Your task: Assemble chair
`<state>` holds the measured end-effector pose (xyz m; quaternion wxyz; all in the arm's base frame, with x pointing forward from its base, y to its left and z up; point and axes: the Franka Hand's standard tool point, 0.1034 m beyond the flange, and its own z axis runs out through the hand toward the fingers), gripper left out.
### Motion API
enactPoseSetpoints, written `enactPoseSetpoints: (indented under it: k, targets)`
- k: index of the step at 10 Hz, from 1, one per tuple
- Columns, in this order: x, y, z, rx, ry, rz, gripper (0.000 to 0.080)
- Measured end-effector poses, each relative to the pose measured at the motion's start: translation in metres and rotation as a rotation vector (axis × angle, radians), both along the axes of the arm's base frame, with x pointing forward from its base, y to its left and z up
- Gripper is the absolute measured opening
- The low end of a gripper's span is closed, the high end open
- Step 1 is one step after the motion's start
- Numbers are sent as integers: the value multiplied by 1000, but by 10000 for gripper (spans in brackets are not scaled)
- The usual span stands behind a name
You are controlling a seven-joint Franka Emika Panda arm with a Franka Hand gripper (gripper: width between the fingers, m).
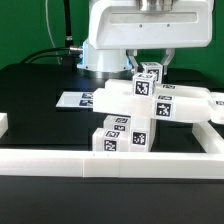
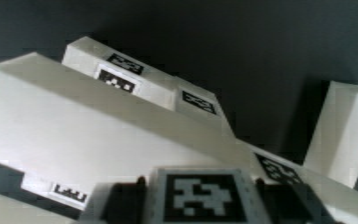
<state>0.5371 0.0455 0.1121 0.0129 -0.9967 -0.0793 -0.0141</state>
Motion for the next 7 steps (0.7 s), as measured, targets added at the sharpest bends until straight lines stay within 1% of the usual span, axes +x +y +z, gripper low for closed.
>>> enactPoseSetpoints:
  k: [2,3,5,6,7]
  targets:
    - [0,0,0,0,0,0,282]
    - [0,0,0,0,1,0,390]
    - [0,0,-1,0,1,0,390]
    - [0,0,0,-1,-1,4,620]
    - [2,-1,1,-2,-13,13,641]
